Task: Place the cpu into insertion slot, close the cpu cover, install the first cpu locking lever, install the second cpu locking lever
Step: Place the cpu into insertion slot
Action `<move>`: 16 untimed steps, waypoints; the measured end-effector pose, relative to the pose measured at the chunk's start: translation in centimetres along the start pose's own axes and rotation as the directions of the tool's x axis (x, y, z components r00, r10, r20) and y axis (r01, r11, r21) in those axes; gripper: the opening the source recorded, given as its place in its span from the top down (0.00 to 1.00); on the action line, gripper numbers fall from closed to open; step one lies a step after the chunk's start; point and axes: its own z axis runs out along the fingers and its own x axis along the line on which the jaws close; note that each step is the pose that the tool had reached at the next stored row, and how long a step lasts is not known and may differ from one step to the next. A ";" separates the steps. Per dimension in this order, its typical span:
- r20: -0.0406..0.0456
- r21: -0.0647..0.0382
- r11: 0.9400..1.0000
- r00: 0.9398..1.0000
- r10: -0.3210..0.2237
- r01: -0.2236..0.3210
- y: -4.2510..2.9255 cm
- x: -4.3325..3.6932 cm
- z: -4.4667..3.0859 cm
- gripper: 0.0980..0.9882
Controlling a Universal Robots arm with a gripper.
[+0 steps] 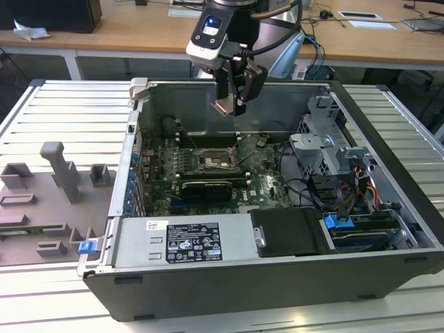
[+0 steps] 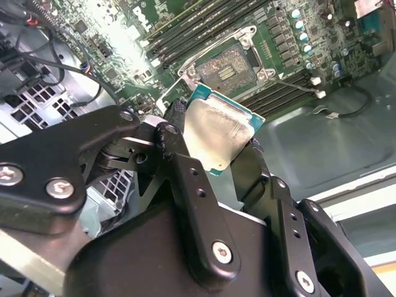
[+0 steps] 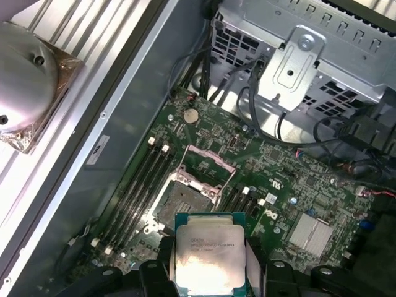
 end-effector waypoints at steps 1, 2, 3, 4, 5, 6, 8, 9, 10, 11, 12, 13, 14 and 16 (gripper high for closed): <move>0.001 0.000 1.000 1.000 0.007 -0.007 0.00 0.00 0.01 0.50; 0.001 0.000 1.000 1.000 0.014 -0.014 0.00 0.00 0.02 0.50; 0.002 0.000 1.000 1.000 0.021 -0.021 0.00 0.00 0.02 0.50; 0.003 -0.001 0.999 0.999 0.033 -0.033 0.00 0.00 0.03 0.50; 0.004 -0.001 0.999 0.999 0.049 -0.049 0.00 0.00 0.04 0.50; 0.005 -0.001 0.998 0.998 0.060 -0.060 -0.01 0.00 0.05 0.50; 0.006 -0.001 0.997 0.997 0.073 -0.073 -0.01 0.00 0.07 0.50; 0.007 -0.002 0.997 0.997 0.081 -0.081 -0.01 0.00 0.08 0.50; 0.008 -0.002 0.996 0.996 0.093 -0.093 -0.01 0.00 0.09 0.50; 0.009 -0.002 0.995 0.994 0.104 -0.104 -0.01 0.00 0.10 0.50; 0.010 -0.002 0.993 0.993 0.116 -0.116 -0.01 0.00 0.11 0.50; 0.010 -0.003 0.993 0.993 0.121 -0.121 -0.01 0.00 0.11 0.50; 0.011 -0.003 0.992 0.992 0.126 -0.126 -0.01 0.00 0.12 0.50; 0.012 -0.003 0.990 0.990 0.138 -0.138 -0.01 0.00 0.13 0.50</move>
